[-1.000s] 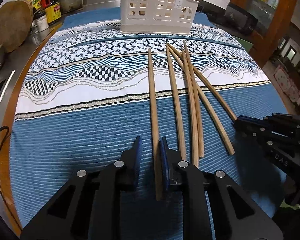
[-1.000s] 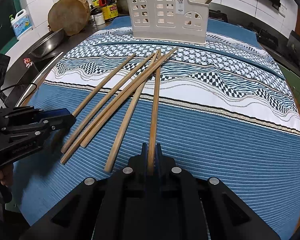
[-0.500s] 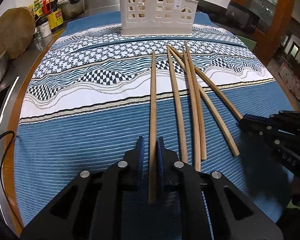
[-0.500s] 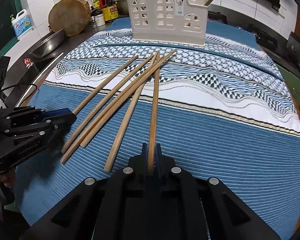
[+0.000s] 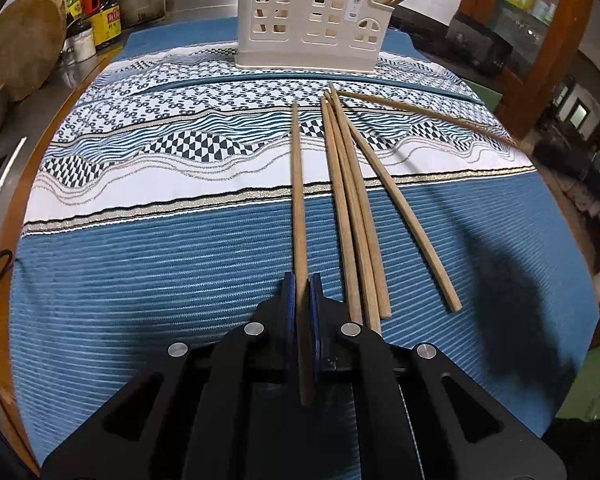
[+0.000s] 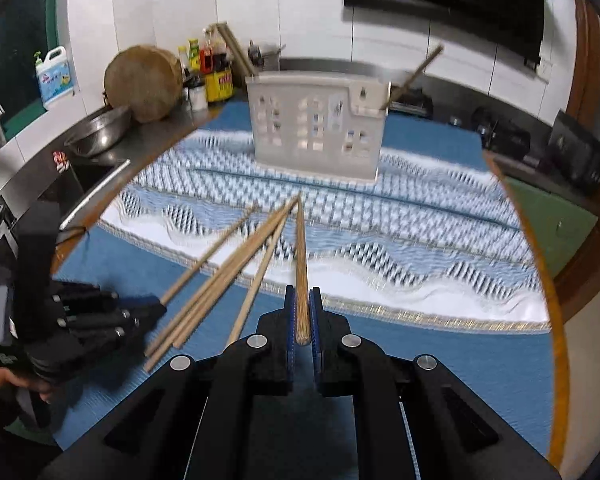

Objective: Organize utensils
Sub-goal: 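Lift both chopsticks and carry them toward the white caddy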

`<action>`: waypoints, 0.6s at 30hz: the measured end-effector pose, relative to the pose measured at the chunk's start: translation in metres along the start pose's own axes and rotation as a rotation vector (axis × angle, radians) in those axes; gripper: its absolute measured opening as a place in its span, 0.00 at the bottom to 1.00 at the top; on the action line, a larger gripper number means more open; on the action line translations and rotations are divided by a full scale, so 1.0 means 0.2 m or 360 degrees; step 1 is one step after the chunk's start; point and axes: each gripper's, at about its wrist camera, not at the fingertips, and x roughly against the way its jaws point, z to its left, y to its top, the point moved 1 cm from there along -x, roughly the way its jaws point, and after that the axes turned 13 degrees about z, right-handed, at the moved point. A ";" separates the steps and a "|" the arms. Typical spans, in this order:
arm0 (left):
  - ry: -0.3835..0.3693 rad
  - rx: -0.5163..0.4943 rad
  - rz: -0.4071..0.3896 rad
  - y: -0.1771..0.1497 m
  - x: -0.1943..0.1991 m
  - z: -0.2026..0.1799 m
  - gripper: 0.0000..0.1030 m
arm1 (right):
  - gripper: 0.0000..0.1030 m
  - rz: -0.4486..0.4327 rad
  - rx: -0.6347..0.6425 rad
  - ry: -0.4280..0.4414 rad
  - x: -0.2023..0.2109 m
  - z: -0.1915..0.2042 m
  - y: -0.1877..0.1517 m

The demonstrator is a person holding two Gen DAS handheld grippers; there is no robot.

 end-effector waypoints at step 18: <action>-0.0116 -0.0030 -0.0264 0.20 0.33 0.04 0.06 | 0.06 -0.0295 0.0033 -0.0002 0.28 -0.11 0.32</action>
